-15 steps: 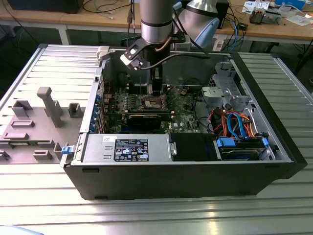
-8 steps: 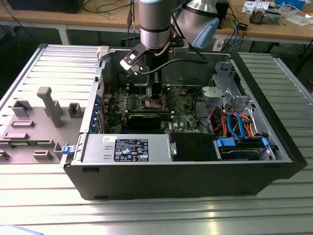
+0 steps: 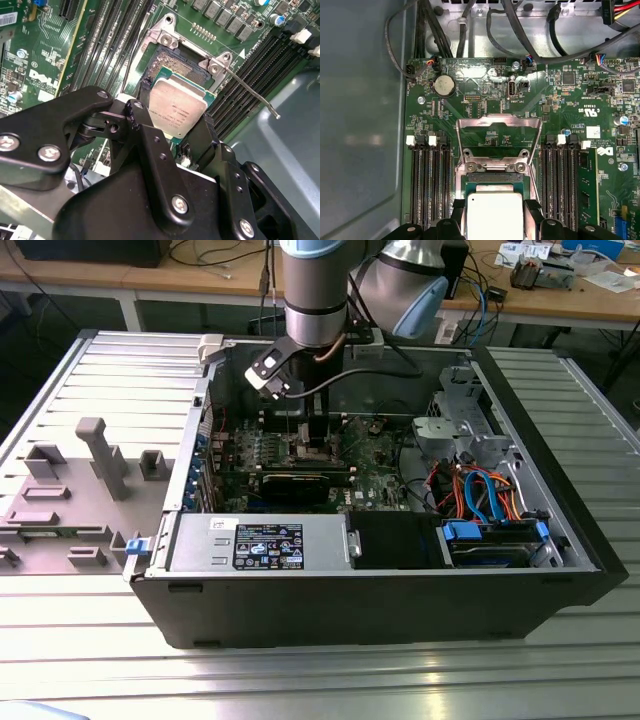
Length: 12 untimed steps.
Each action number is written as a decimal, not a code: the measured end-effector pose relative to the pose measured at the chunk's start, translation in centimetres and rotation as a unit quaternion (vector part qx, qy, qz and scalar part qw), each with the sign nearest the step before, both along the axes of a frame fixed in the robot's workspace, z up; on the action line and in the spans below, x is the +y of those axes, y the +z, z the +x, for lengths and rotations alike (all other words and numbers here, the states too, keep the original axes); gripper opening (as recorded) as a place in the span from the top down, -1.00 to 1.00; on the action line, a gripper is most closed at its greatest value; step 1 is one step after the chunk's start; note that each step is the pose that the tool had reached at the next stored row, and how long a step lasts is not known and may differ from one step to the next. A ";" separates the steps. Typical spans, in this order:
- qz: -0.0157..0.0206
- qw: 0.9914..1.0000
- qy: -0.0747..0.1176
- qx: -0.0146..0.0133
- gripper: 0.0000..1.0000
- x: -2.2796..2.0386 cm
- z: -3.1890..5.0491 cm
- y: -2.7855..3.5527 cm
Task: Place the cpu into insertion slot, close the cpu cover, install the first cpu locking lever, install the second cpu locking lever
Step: 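Place the cpu into insertion slot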
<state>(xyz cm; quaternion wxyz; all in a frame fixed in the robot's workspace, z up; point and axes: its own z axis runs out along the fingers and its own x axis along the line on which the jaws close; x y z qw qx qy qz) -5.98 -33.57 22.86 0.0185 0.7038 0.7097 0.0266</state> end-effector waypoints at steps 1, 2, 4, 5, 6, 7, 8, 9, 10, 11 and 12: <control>0.000 1.000 0.000 0.000 -0.09 0.00 0.00 -0.06; 0.000 1.000 0.000 0.000 -0.09 0.00 0.00 -0.11; 0.000 1.000 0.000 0.000 -0.09 0.00 0.00 -0.14; 0.000 1.000 0.000 0.000 -0.09 0.01 0.00 -0.17; 0.000 1.000 0.000 0.000 -0.09 0.01 0.00 -0.19; 0.000 1.000 0.000 0.000 -0.09 0.00 0.00 -0.21; 0.000 1.000 0.000 0.000 -0.09 0.00 0.00 -0.22; 0.000 1.000 0.000 0.000 -0.09 0.00 0.00 -0.24; 0.000 1.000 0.000 0.000 -0.09 0.00 0.00 -0.26; 0.000 1.000 0.000 0.000 -0.09 0.00 0.00 -0.26; 0.000 1.000 0.000 0.000 -0.09 0.00 0.00 -0.27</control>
